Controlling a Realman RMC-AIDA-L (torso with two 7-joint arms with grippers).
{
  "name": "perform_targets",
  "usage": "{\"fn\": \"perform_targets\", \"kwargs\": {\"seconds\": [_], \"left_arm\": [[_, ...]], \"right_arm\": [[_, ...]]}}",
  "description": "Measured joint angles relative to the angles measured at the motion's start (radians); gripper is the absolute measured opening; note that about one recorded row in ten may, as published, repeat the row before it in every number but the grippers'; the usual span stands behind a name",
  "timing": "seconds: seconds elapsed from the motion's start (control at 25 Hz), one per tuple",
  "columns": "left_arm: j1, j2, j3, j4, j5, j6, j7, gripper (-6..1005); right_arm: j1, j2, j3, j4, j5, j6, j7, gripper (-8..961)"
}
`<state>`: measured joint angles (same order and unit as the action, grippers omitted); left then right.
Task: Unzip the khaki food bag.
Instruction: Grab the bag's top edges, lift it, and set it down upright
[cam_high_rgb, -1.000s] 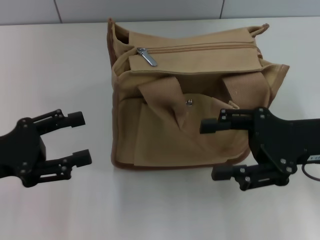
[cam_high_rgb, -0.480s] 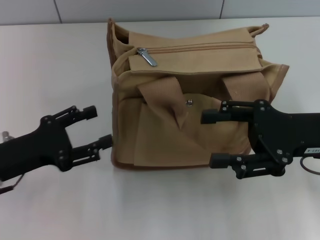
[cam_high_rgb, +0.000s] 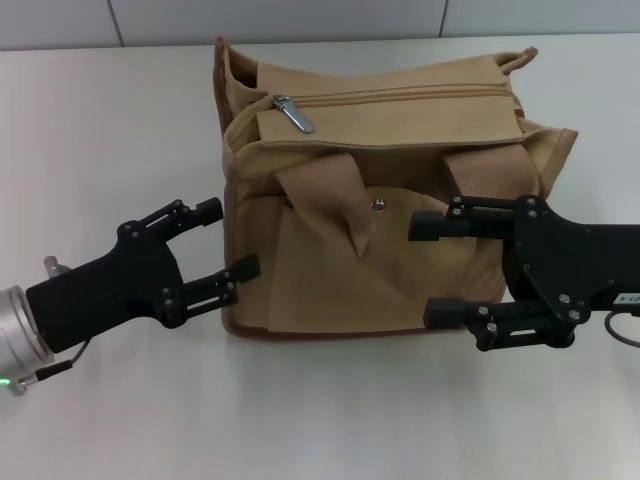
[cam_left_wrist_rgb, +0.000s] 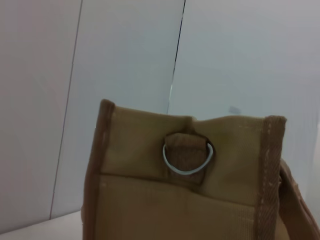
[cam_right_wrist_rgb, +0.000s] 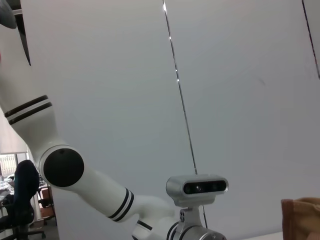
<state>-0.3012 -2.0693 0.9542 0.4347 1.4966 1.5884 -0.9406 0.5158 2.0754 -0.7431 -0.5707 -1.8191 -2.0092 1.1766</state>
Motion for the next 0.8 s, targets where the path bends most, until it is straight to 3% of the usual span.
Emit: {"fn": "perform_targets", "kwargs": {"seconds": [0.48,0.8], "left_arm": [[-0.014,-0.005,-0.001,-0.074,-0.042,0.012,0.150,684],[-0.021,-0.005,0.001,-0.085,-0.042,0.012,0.178,346]], "right_arm": [[-0.002,0.000,-0.001,0.000,0.000,0.007,0.000,760],[0.008,0.000,0.001,0.000,0.000,0.009,0.000,760]]}}
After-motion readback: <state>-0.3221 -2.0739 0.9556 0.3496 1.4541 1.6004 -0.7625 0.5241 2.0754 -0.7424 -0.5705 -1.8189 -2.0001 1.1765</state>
